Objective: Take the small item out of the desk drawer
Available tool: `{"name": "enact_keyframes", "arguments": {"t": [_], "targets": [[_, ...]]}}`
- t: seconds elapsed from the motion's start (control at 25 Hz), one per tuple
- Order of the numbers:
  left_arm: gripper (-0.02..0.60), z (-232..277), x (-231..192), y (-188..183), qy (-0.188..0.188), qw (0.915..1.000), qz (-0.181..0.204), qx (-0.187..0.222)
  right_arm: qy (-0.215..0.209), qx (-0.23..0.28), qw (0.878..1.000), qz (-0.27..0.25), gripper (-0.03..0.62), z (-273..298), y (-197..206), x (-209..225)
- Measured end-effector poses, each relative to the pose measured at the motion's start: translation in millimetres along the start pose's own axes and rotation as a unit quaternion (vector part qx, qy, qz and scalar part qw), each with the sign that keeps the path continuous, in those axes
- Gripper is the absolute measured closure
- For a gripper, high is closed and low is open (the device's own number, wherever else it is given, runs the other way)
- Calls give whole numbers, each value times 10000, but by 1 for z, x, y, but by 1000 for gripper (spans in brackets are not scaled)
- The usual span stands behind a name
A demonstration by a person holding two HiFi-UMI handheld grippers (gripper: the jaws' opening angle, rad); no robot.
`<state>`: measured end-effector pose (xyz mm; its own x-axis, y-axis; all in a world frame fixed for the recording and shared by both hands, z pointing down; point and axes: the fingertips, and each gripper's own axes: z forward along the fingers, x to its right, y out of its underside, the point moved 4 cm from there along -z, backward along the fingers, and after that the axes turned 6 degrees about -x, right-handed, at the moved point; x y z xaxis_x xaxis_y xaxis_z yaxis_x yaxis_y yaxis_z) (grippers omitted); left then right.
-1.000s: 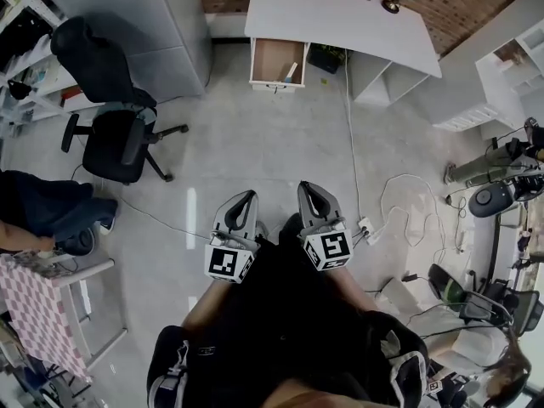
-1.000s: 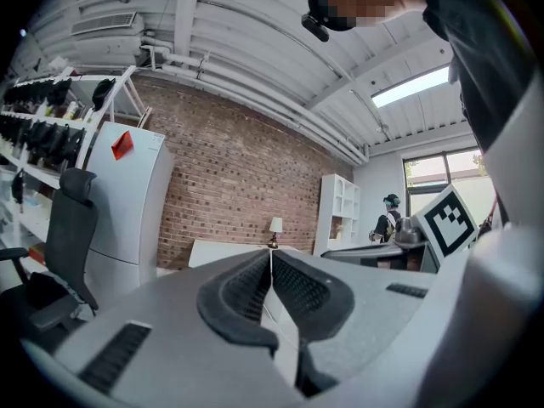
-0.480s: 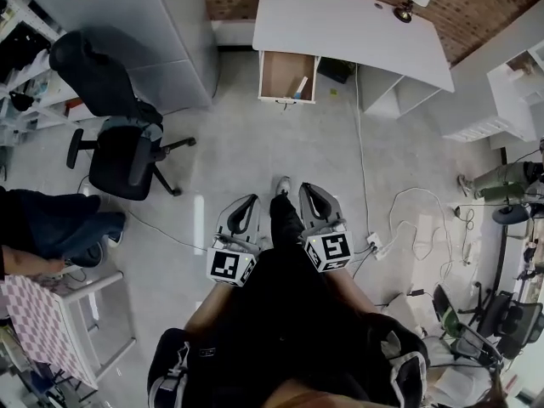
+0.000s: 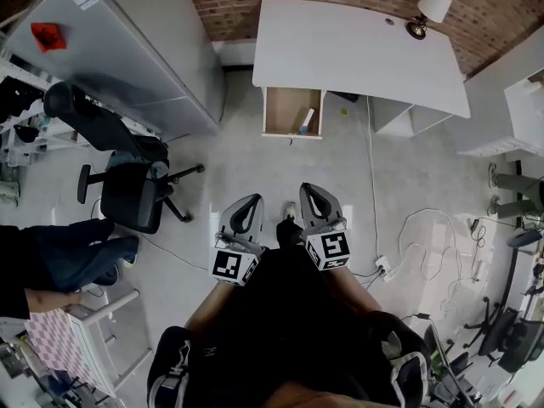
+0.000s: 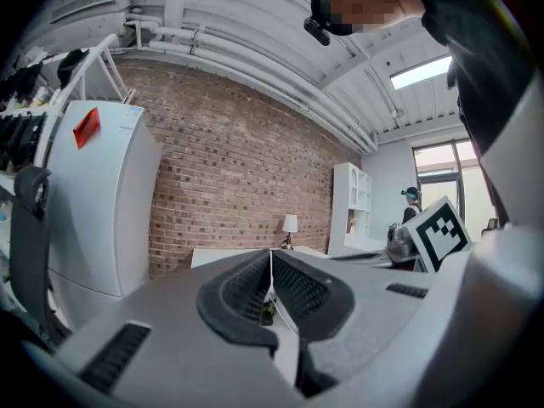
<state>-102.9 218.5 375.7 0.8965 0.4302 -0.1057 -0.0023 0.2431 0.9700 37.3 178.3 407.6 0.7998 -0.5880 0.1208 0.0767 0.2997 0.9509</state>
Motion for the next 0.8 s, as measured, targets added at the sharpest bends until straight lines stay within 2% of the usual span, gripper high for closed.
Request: {"name": "enact_keyframes", "arguments": {"t": [0.16,0.4,0.64,0.8], "targets": [[568,44,-14,-17,-25,9999,65,78,27,-14,10000,-18,566,35,-12,37],[568,83,-33,-16,63,9999,-93,-91,95,-216,9997,31,566,71,-10,65],[568,136,-61,-18,303,9994,24,-138,304,-307,9989,162,566,112,-9,95],[568,175,-87,-21,456,9987,-47,-223,496,-399,9977,231,566,143,-12,114]]}}
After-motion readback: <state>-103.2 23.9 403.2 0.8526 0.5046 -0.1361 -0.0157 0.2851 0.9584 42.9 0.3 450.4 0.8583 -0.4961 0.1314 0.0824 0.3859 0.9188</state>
